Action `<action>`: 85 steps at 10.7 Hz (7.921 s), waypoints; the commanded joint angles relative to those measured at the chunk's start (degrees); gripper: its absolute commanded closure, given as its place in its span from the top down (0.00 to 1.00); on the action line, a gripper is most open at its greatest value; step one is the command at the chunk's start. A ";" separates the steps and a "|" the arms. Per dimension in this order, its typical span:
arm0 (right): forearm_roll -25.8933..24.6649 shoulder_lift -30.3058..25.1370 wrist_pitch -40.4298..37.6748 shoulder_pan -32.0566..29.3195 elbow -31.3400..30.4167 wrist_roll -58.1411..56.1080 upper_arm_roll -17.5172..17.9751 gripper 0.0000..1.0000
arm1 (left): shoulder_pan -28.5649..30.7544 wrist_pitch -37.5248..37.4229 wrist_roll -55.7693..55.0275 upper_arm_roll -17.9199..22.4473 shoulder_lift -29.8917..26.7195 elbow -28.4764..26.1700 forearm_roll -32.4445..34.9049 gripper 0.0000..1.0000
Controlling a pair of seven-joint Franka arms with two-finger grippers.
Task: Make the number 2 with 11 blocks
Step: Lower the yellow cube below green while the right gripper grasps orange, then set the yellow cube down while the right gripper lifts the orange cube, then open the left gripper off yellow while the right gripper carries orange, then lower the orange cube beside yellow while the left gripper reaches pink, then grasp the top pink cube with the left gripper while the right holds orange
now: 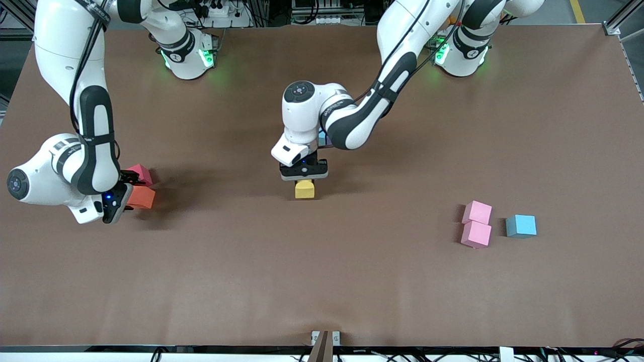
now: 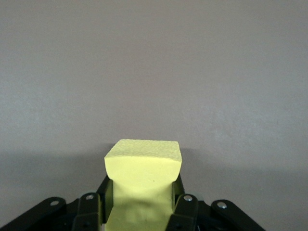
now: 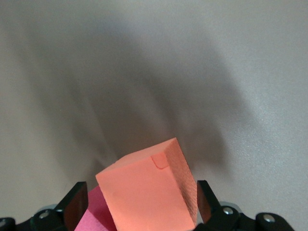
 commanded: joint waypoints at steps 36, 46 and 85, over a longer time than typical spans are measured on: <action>2.56 -1.29 -10.78 4.08 14.44 34.00 4.63 0.37 | -4.87 -4.02 3.81 -0.24 3.03 0.92 -8.74 0.33; 0.89 -0.94 -14.04 12.78 20.69 47.11 4.89 0.40 | -5.65 -4.02 3.73 -0.24 3.99 1.00 -8.91 1.00; -1.75 4.43 16.18 43.90 9.44 37.82 17.02 0.20 | 48.31 -11.84 86.61 -0.24 -13.67 -18.51 -20.76 1.00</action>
